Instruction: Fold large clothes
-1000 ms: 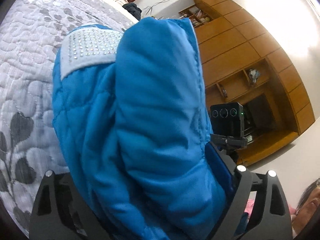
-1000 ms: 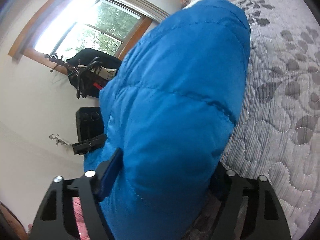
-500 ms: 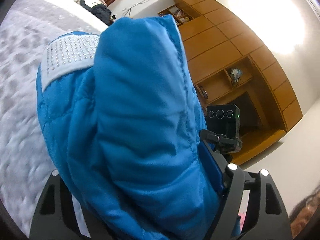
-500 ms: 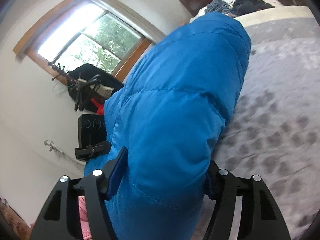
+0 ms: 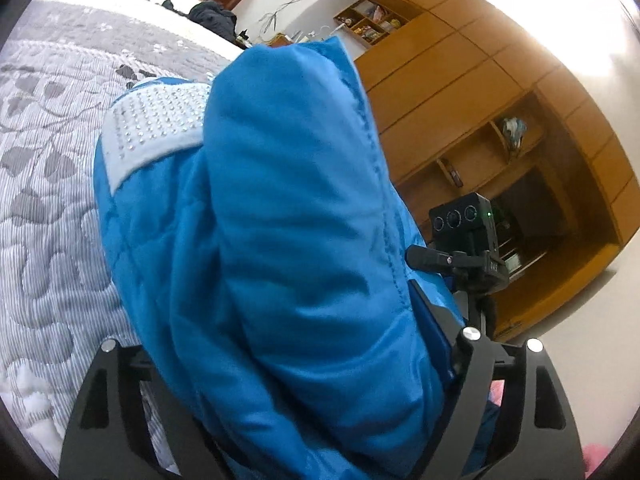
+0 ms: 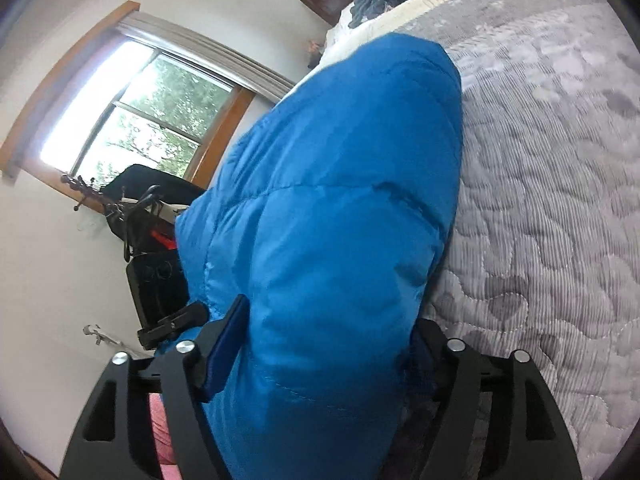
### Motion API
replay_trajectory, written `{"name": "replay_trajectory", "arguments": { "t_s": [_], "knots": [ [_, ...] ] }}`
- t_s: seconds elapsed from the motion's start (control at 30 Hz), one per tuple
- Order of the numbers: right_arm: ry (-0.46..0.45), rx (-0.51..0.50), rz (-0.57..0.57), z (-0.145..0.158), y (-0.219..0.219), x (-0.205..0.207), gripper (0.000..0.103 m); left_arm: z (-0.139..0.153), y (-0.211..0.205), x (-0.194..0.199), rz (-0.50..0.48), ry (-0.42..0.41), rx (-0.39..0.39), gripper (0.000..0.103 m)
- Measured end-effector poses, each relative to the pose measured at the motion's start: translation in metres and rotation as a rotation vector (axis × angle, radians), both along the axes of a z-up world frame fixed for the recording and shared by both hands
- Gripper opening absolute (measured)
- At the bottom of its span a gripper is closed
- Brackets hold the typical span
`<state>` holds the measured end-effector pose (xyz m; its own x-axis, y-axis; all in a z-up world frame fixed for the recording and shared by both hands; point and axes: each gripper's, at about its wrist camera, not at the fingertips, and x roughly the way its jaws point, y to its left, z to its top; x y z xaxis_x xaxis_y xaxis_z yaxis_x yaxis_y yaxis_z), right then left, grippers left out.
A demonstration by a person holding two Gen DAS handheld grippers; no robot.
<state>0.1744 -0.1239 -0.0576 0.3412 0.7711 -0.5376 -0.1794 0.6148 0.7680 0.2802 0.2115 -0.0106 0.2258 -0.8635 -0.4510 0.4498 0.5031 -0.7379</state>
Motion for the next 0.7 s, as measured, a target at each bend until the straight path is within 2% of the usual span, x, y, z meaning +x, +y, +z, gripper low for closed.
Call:
{"name": "replay_trajectory", "arguments": {
  "t_s": [0.13,0.2,0.33,0.4,0.5,0.53,0.6,0.7],
  "knots": [
    [0.006,0.000,-0.024,-0.003,-0.009,-0.008,0.078,0.004,-0.003,-0.007,0.016,0.006,0.034,0.084],
    [-0.006,-0.045,-0.039,0.005,-0.009,-0.015,0.081,0.011,0.002,-0.013,0.037,0.010,0.055,0.084],
    [-0.057,-0.180,-0.091,0.033,-0.018,-0.041,0.082,0.032,0.026,-0.032,0.088,-0.008,0.080,0.084],
    [-0.083,-0.204,-0.106,0.047,-0.022,-0.058,0.082,0.045,0.038,-0.043,0.121,-0.042,0.093,0.084],
    [-0.125,-0.204,-0.089,0.067,-0.009,-0.079,0.082,0.075,0.049,-0.069,0.174,-0.152,0.143,0.085],
    [-0.140,-0.216,-0.074,0.074,-0.001,-0.089,0.082,0.088,0.047,-0.077,0.179,-0.191,0.175,0.085],
    [-0.164,-0.237,-0.043,0.084,0.012,-0.101,0.082,0.109,0.039,-0.094,0.172,-0.249,0.187,0.088],
    [-0.158,-0.280,-0.020,0.090,0.030,-0.113,0.082,0.127,0.021,-0.108,0.179,-0.271,0.262,0.089]
  ]
}}
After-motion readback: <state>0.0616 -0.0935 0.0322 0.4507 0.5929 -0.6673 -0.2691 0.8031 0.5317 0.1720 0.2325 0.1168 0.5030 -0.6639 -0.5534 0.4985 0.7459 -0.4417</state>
